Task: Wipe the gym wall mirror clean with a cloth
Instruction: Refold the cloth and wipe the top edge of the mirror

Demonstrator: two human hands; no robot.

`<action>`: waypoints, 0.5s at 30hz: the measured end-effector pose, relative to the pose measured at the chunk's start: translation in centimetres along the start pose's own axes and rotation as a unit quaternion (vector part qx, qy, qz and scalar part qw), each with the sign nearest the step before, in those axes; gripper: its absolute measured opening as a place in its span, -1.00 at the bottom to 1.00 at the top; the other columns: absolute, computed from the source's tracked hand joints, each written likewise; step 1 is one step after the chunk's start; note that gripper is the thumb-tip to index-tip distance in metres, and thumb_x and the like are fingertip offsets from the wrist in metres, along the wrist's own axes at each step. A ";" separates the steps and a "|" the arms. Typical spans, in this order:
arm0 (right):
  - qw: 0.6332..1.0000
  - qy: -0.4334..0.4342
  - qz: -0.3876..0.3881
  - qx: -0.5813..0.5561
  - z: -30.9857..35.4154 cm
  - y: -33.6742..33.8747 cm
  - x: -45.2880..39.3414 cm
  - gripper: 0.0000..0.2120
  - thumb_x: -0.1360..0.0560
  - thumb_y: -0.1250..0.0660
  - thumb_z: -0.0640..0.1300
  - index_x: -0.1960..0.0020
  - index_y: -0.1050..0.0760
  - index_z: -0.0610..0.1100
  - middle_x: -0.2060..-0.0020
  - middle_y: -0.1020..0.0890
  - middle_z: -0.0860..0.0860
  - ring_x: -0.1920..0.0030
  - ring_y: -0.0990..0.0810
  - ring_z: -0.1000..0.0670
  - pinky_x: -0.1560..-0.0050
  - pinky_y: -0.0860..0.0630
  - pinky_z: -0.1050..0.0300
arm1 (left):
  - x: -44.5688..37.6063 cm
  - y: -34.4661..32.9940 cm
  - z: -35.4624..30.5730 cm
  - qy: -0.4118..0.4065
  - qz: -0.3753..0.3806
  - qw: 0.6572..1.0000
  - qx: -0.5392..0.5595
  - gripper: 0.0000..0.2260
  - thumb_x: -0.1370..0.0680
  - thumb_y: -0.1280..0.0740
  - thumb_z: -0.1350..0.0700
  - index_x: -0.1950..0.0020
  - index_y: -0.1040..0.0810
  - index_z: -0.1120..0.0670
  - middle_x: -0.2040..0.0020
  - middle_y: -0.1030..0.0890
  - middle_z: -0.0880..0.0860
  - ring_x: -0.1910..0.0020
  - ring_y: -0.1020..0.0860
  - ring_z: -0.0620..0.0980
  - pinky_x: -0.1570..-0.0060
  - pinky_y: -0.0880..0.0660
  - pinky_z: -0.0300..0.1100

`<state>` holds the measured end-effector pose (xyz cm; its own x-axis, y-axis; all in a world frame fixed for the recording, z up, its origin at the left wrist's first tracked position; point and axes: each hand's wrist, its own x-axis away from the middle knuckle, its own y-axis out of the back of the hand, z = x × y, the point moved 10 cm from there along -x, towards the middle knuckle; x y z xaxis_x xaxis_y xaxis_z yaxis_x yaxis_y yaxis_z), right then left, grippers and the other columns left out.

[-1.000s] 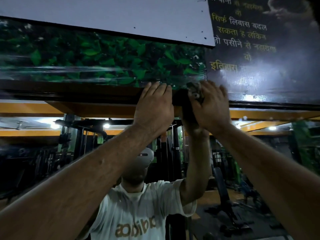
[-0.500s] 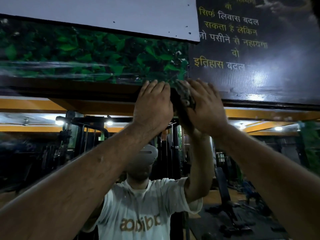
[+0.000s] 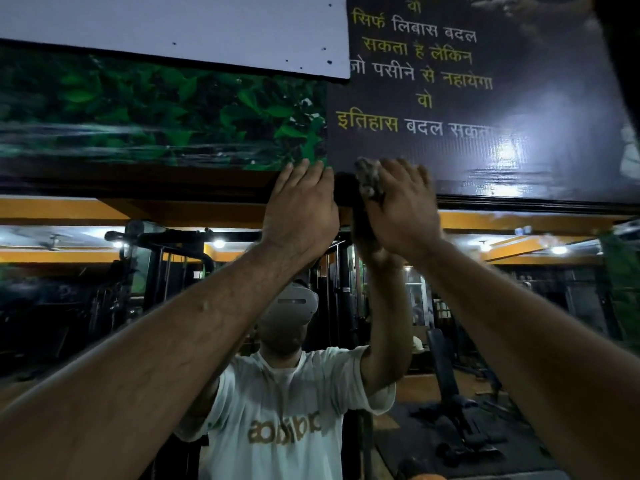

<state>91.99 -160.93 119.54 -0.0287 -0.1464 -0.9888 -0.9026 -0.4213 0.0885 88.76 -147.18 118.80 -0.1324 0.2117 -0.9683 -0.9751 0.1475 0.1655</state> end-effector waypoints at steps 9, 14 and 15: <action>0.999 -0.024 0.042 -0.022 -7.1 1.3 0.5 -0.30 -0.58 0.08 0.20 -0.63 -0.29 -0.04 -0.59 -0.36 -0.12 -0.63 -0.22 -0.16 -0.65 0.02 -0.17 | -1.1 -1.9 -5.5 -0.008 0.016 1.000 -0.010 -0.52 -0.71 -0.05 0.05 -0.62 -0.18 0.17 -0.62 -0.20 0.12 -0.62 -0.08 0.06 -0.59 0.11 -0.07; 0.996 0.070 0.029 -0.050 -5.3 0.7 2.2 -0.34 -0.58 0.01 0.09 -0.63 -0.28 -0.10 -0.59 -0.35 -0.14 -0.64 -0.20 -0.19 -0.64 0.03 -0.19 | -1.8 -2.9 -7.5 -0.004 0.019 1.000 0.002 -0.50 -0.69 -0.06 0.06 -0.63 -0.15 0.17 -0.63 -0.19 0.11 -0.63 -0.06 0.05 -0.60 0.13 -0.07; 0.997 0.063 0.027 -0.044 -6.8 1.1 2.1 -0.33 -0.57 0.02 0.11 -0.63 -0.29 -0.10 -0.59 -0.37 -0.13 -0.63 -0.22 -0.18 -0.64 0.01 -0.19 | -1.7 -3.1 -7.8 -0.009 0.014 1.000 0.001 -0.51 -0.70 -0.06 0.06 -0.62 -0.16 0.17 -0.63 -0.19 0.10 -0.63 -0.06 0.05 -0.60 0.12 -0.07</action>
<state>93.81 -167.78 118.39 -0.0167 -0.2795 -0.9600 -0.8602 -0.4854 0.1563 90.64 -155.56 118.51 -0.1568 0.2329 -0.9598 -0.9707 0.1430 0.1933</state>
